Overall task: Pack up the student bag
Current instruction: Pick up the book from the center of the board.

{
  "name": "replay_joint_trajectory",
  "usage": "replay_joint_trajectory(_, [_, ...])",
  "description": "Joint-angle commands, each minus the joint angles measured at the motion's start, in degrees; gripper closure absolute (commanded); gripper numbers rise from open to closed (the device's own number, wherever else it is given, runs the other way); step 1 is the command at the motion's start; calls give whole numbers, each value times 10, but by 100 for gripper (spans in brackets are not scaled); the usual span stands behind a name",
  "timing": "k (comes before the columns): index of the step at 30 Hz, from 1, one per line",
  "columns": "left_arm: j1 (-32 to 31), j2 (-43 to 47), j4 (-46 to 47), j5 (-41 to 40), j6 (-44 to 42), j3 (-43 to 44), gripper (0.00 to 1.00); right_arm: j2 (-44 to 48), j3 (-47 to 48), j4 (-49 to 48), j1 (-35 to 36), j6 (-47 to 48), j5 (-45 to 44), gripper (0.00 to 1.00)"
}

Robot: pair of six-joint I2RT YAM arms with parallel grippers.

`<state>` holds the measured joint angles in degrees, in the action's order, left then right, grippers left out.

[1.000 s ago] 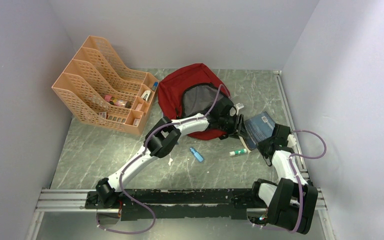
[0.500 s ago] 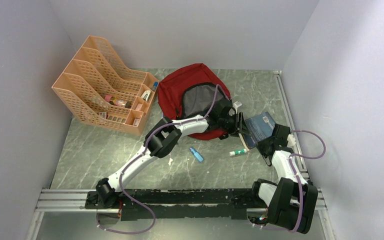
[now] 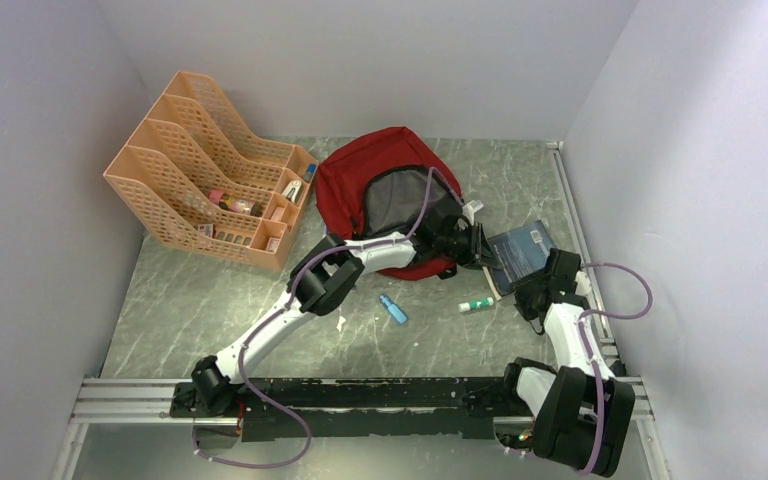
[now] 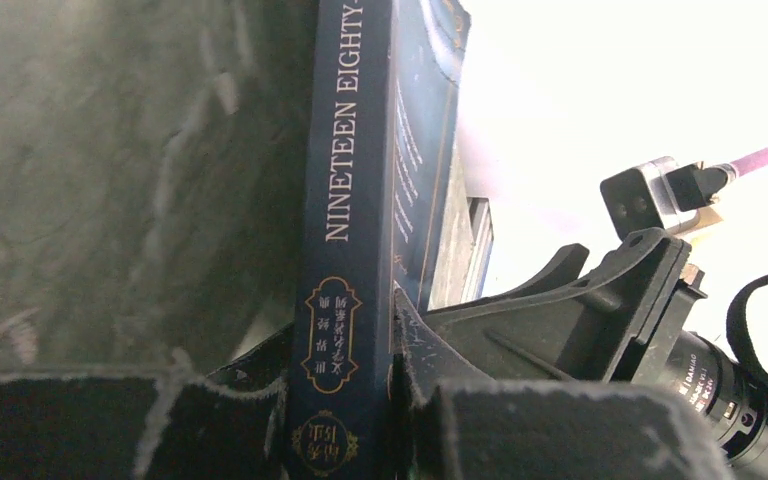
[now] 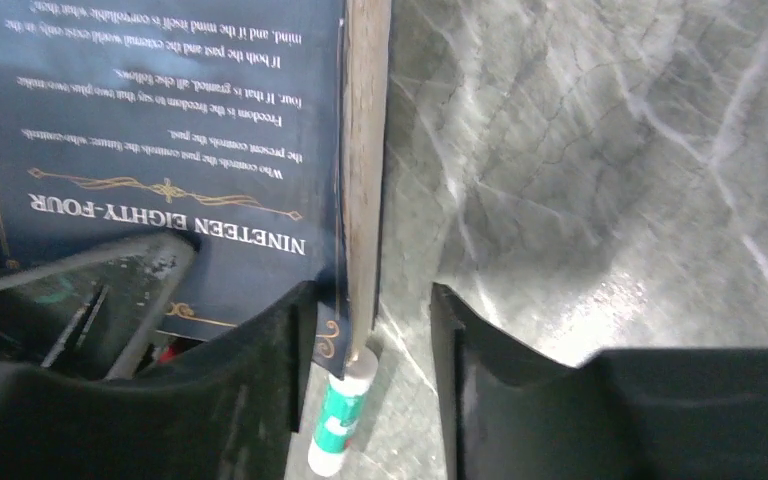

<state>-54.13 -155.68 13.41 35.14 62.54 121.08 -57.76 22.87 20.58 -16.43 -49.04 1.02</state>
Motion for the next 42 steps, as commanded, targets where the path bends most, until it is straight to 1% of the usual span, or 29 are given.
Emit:
replay_joint_trajectory(1, [7, 83, 76, -14, -35, 16, 95, 25, 48, 78, 3, -3, -9, 44])
replay_joint_trajectory(2, [9, 90, 73, -16, -40, 20, 95, 28, 56, 85, 3, -4, -6, 34])
replay_joint_trajectory(3, [11, 97, 72, -17, -43, 23, 95, 31, 63, 90, 3, -4, 0, 27])
replay_joint_trajectory(4, [12, 105, 70, -18, -46, 24, 95, 35, 69, 94, 3, -4, 9, 25])
replay_joint_trajectory(8, [25, 136, 60, -16, -63, 23, 95, 50, 107, 111, 3, 12, 48, 22])
replay_joint_trajectory(12, [48, 190, 32, -16, -109, 10, 95, 61, 174, 134, 3, 71, 66, 20])
replay_joint_trajectory(15, [71, 244, 13, -14, -154, -13, 95, 68, 219, 132, 3, 123, 121, 20])
replay_joint_trajectory(17, [88, 288, -23, -21, -206, -32, 95, 78, 237, 116, 3, 140, 166, 20])
replay_joint_trajectory(20, [119, 353, -67, -14, -277, -70, 95, 78, 242, 73, 4, 149, 252, 21])
replay_joint_trajectory(23, [170, 404, -97, 37, -303, -123, 95, 86, 230, 0, 4, 149, 327, 21])
replay_joint_trajectory(24, [189, 421, -101, 54, -307, -147, 95, 84, 227, -27, 4, 150, 352, 19])
replay_joint_trajectory(27, [245, 491, -109, 84, -331, -224, 95, 63, 232, -84, 6, 142, 390, 15])
replay_joint_trajectory(29, [276, 538, -126, 86, -368, -266, 95, 45, 246, -116, 20, 142, 403, 14])
replay_joint_trajectory(32, [284, 596, -194, 60, -441, -304, 95, 15, 285, -159, 58, 163, 403, 11])
replay_joint_trajectory(35, [284, 639, -221, 74, -478, -342, 95, -13, 334, -189, 102, 209, 391, 7])
replay_joint_trajectory(39, [284, 698, -255, 102, -523, -404, 95, -63, 387, -258, 130, 235, 456, 0])
replay_joint_trajectory(42, [283, 746, -275, 132, -558, -436, 95, -102, 414, -276, 149, 263, 510, 0])
